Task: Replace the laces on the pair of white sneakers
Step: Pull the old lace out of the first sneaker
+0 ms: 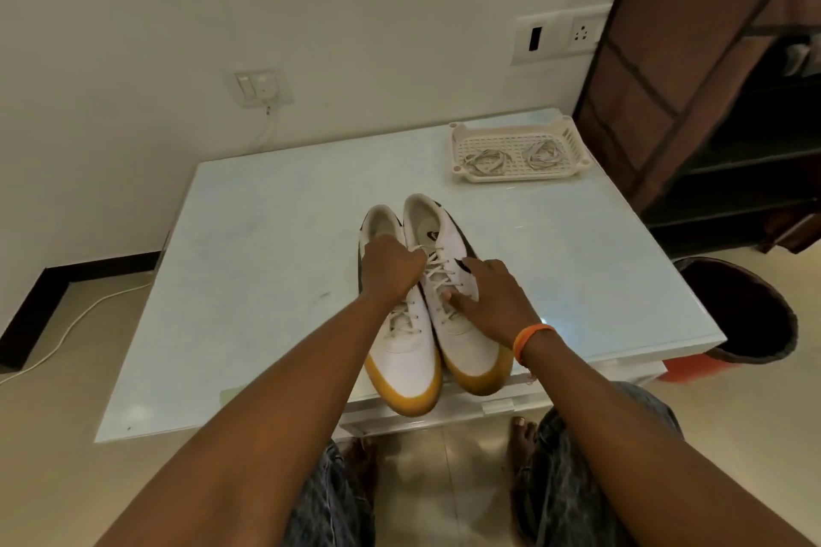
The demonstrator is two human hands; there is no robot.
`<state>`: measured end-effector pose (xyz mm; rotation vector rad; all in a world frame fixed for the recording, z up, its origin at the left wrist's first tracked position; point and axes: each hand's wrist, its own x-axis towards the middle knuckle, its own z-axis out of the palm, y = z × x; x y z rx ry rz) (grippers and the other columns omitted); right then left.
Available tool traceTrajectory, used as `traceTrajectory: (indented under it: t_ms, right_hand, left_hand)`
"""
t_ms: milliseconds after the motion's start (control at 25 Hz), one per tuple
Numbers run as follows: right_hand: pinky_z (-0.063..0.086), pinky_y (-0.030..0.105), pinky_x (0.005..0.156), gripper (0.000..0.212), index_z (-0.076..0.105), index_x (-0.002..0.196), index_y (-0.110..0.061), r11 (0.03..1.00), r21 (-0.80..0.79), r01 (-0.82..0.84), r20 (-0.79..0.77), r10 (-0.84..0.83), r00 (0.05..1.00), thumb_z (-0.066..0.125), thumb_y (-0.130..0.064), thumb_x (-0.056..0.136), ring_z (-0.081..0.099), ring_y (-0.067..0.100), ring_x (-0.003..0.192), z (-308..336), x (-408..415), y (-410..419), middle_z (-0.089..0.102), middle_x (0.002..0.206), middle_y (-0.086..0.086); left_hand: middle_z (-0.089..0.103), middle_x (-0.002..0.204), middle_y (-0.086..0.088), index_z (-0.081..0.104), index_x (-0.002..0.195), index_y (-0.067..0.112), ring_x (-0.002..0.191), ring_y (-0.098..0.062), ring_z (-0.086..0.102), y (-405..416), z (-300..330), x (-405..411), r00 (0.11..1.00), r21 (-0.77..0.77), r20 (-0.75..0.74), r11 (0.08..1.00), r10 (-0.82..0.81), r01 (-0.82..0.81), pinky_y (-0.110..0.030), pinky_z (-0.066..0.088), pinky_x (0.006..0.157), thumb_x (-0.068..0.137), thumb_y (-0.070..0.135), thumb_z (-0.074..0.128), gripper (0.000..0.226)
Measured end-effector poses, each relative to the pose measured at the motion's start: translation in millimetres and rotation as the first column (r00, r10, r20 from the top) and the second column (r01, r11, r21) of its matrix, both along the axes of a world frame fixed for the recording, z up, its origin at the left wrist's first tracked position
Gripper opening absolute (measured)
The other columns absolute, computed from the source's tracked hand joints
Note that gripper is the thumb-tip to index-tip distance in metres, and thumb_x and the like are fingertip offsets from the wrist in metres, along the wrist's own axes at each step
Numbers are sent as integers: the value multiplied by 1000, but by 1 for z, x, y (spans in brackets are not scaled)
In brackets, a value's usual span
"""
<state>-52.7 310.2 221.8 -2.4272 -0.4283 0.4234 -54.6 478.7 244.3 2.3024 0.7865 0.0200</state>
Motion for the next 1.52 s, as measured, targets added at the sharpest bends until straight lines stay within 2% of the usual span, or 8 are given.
traceTrajectory:
  t_ms: [240,480,640,760,1000,1200,1400,1520]
  right_hand:
    - [36,22,97,67,51,137,-14,992,103,73,-52,-68,996,78,-36,79,52,21,123,-3,17,-3,57,134,5]
    - [37,17,85,52,61,124,-15,951,234,202,-104,-182,978,79,-29,78,56,12,106,-7,8,7,63,119,-1]
    - [47,26,91,38,63,121,-18,873,352,338,-61,-339,939,70,-30,86,58,15,107,-15,13,20,61,117,-2]
    - [49,22,87,36,59,129,-23,867,423,265,118,-342,932,62,-26,93,59,11,102,-24,30,24,54,121,-3]
    - [52,21,73,20,72,109,-17,927,361,97,381,-242,893,68,-19,90,58,6,93,-43,39,33,61,108,-1]
    - [46,9,72,4,58,94,-25,900,427,88,289,-228,930,58,-21,92,53,-4,92,-36,39,38,47,107,-5]
    - [53,26,76,13,56,106,-32,956,292,-11,258,-67,964,60,-33,93,54,9,95,-35,45,37,41,117,-10]
    - [49,18,74,14,56,100,-32,949,316,6,220,-80,972,65,-30,90,54,4,90,-31,49,35,46,110,-11]
  left_hand:
    - [33,53,4,33,60,16,47,-10,32,2,-9,-16,985,-90,171,996,12,4,-19,27,46,81,50,70,55]
    - [53,95,-2,56,106,9,88,-15,52,5,-35,-32,949,-18,311,999,-40,47,-7,35,68,85,16,69,25]
    - [52,118,-10,48,133,10,111,-29,48,6,-36,-22,973,216,228,976,-32,-19,-35,41,88,86,20,62,50]
    - [52,106,-12,56,119,13,96,-29,44,-10,-30,-17,978,495,209,863,0,-106,-35,33,73,84,33,61,40]
    - [50,98,-9,64,93,21,91,-28,42,-11,-20,-13,992,630,123,770,33,-103,-36,21,71,82,30,62,15]
    - [55,118,-2,64,118,26,114,-22,45,-11,-12,1,958,470,80,858,-276,208,-37,31,86,94,38,56,28]
    - [60,118,5,65,115,29,114,-13,49,-10,-9,4,977,364,103,921,-188,139,-28,23,87,99,33,51,22]
    - [65,112,6,62,122,28,108,-14,56,-2,-2,10,975,324,77,930,-208,173,-30,26,86,99,34,50,26]
